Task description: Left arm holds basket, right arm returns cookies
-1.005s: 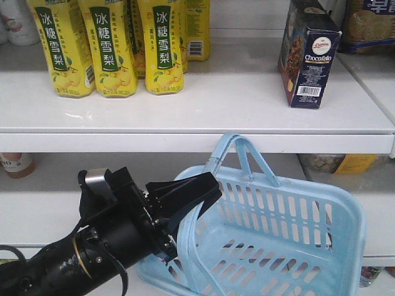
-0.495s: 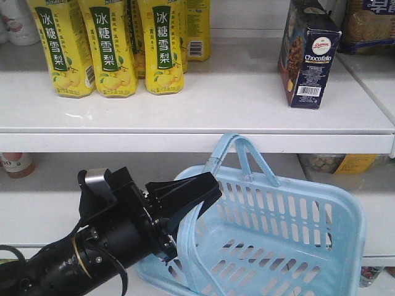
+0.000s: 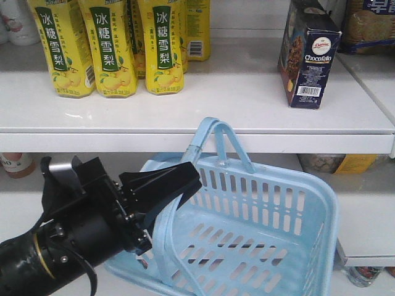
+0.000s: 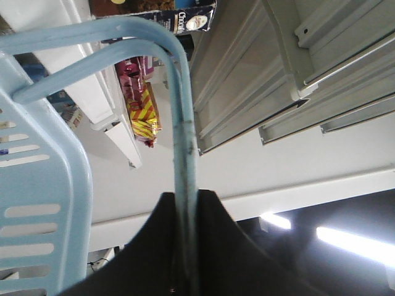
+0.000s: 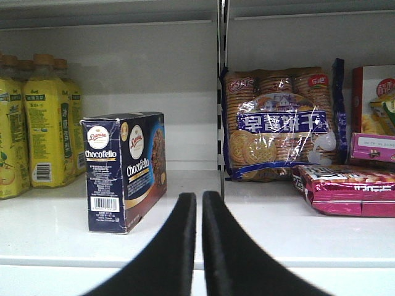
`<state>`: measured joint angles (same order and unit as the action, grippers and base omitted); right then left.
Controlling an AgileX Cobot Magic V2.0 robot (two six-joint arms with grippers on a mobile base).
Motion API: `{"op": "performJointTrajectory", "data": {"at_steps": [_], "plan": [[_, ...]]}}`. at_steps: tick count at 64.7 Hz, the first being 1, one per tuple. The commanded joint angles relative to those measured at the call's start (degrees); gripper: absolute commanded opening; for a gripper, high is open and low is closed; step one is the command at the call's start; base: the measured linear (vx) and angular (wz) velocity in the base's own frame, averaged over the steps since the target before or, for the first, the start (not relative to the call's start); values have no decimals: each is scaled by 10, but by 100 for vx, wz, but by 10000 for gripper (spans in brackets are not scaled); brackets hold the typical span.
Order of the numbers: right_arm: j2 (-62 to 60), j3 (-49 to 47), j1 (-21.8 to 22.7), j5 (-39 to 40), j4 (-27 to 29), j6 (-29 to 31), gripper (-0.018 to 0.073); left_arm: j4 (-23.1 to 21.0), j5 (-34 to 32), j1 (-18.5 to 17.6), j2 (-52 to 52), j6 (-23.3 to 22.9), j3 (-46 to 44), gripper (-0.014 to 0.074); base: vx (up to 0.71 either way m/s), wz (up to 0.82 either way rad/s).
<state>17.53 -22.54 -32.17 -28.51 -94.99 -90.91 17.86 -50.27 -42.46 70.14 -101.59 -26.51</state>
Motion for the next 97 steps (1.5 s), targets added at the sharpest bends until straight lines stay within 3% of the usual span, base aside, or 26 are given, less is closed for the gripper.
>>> {"op": "performJointTrajectory", "data": {"at_steps": [1, 35, 40, 61, 81, 97], "plan": [[5, -14, 2, -5, -21, 7, -10, -39, 21, 8, -51, 20, -22, 0, 0, 0], [5, -14, 2, -5, -21, 6, -10, -37, 398, 16, -243, 20, -22, 0, 0, 0], [5, -14, 2, -5, -21, 6, -10, -8, 433, 33, -269, 20, -22, 0, 0, 0], [5, -14, 2, -5, -21, 5, -10, 201, 464, 149, -365, 19, -11, 0, 0, 0], [5, -14, 2, -5, -21, 5, -10, 196, 423, 247, -455, 13, 98, 0, 0, 0], [5, -14, 2, -5, -21, 5, -10, 196, 415, 345, -519, 13, 138, 0, 0, 0]]}}
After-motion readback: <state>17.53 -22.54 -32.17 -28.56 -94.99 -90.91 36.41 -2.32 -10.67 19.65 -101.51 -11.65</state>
